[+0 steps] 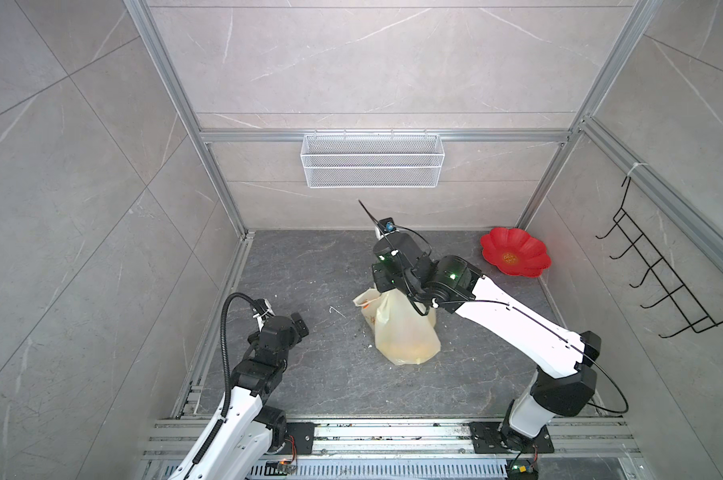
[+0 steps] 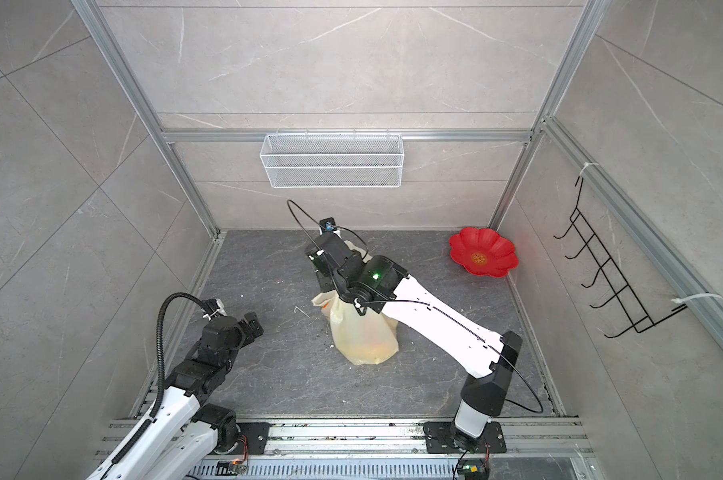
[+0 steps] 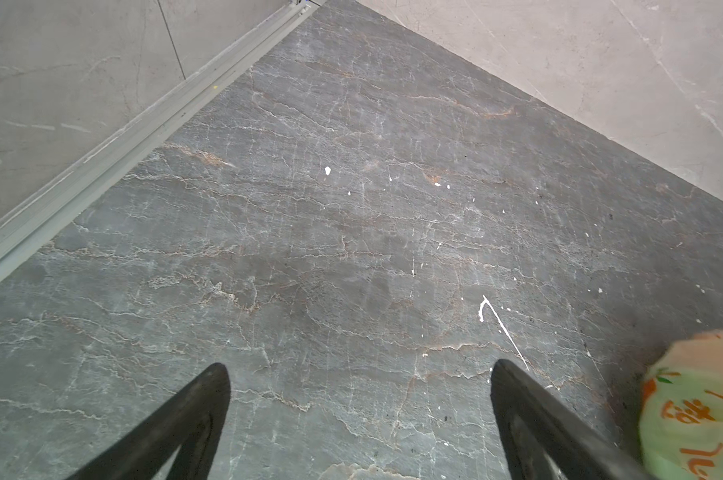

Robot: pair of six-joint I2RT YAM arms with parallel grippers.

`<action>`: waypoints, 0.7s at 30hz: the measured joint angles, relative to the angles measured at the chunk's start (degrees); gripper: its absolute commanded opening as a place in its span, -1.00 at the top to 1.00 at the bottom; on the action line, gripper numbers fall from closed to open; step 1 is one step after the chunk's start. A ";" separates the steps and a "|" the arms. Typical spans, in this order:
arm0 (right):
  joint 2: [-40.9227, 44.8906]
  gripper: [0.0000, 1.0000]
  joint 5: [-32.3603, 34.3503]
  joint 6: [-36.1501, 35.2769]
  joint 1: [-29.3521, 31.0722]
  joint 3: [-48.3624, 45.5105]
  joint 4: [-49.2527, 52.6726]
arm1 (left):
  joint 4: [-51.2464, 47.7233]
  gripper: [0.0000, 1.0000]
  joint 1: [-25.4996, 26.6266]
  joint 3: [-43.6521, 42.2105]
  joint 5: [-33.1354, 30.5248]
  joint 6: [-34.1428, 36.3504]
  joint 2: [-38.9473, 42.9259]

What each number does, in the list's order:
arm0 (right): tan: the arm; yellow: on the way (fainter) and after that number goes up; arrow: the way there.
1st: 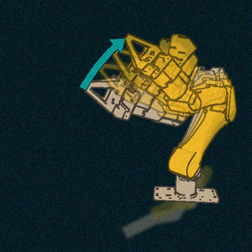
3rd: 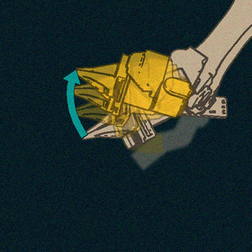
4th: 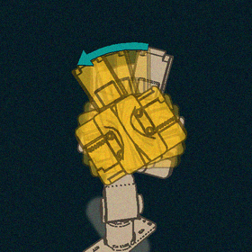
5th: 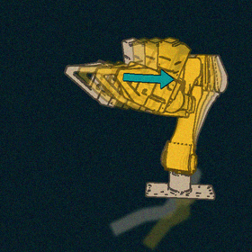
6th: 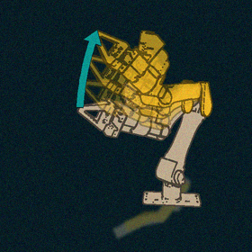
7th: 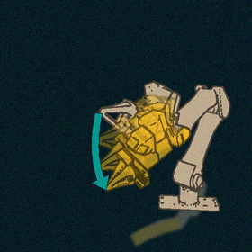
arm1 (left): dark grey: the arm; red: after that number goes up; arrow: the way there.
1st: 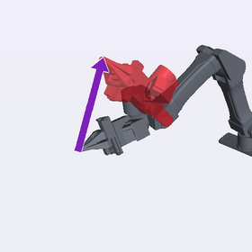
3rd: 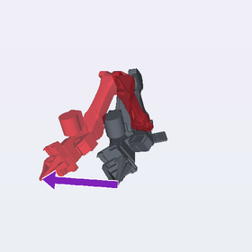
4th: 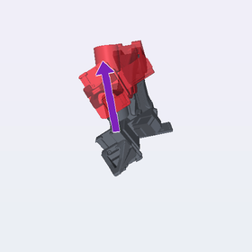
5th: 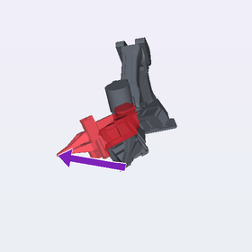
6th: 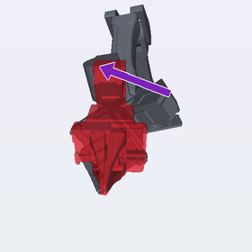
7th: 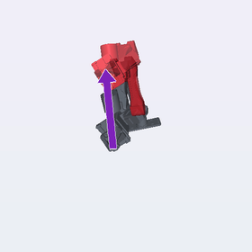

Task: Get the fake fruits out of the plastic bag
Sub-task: 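Drag the bag to table center with right gripper while left arm reaches in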

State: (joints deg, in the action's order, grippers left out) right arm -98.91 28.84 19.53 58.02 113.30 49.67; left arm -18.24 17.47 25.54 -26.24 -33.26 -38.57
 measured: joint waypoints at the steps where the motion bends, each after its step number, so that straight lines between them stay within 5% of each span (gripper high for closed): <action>1: -0.52 1.00 -0.22 -0.50 0.87 0.76 -0.31 | -0.04 -1.00 0.00 0.00 -0.28 0.00 -0.02; 6: -0.04 1.00 -0.63 -1.60 3.02 -0.37 -1.01 | 0.04 -1.00 0.00 0.00 -0.52 0.00 -0.39; 12: 9.09 1.00 2.86 -1.36 3.02 -14.78 -1.62 | 1.20 -1.00 0.00 0.00 2.97 0.33 -3.26; 18: 17.31 0.04 3.10 0.46 2.97 -22.80 -2.71 | 5.77 -0.99 0.00 0.13 12.28 2.27 -9.84; 21: 18.32 -0.23 2.23 2.01 2.97 -23.89 -3.45 | 6.67 -0.98 0.37 0.87 16.04 3.26 -13.62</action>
State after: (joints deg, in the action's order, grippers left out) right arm -80.60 31.07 21.54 60.99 89.41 46.22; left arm -11.57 17.85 26.41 -10.20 -30.00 -52.18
